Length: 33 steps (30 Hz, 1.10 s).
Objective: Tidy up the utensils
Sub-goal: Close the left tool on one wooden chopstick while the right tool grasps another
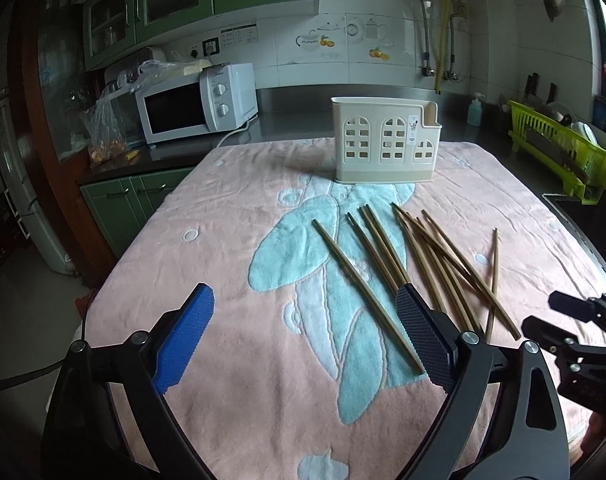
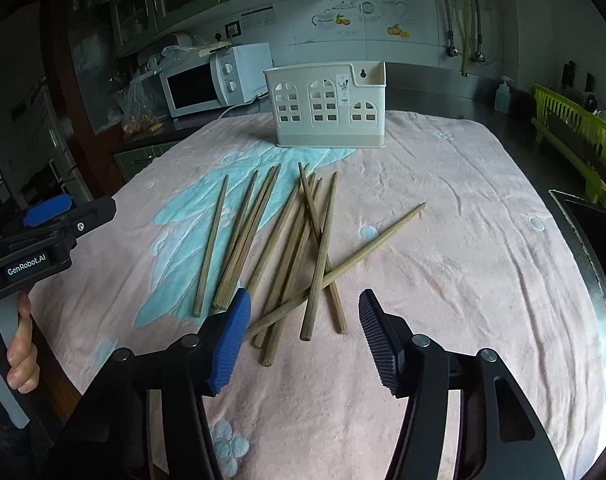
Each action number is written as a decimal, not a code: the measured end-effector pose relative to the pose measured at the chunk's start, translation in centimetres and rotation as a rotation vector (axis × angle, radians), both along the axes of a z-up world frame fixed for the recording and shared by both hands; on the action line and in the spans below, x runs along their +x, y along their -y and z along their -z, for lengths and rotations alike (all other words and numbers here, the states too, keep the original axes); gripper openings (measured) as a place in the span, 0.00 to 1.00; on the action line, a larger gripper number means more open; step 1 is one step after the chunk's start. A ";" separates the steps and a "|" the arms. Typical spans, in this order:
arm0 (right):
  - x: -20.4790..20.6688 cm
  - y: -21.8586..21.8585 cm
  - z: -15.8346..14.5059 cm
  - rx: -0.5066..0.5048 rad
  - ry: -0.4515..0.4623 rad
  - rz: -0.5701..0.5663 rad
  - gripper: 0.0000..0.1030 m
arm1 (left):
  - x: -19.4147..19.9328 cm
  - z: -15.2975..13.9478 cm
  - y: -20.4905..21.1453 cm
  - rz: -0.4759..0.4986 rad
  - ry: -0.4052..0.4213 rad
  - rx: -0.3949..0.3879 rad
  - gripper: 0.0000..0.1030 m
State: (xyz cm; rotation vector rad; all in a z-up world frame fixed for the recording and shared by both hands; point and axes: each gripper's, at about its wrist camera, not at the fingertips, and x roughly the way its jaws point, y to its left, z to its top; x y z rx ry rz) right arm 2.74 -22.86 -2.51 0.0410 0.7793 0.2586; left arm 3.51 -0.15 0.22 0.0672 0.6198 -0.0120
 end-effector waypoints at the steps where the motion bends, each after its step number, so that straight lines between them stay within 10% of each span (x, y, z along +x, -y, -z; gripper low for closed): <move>1: 0.1 -0.3 0.3 -0.004 -0.004 -0.003 0.48 | 0.1 0.1 0.0 0.002 -0.002 -0.003 0.87; 20: 2.0 -0.1 2.8 0.038 -0.071 0.037 0.09 | -1.1 1.8 2.4 0.189 -0.038 -0.035 0.85; 33: 0.6 3.0 0.3 0.074 0.019 0.100 0.07 | -1.8 3.6 7.6 0.483 -0.109 -0.069 0.69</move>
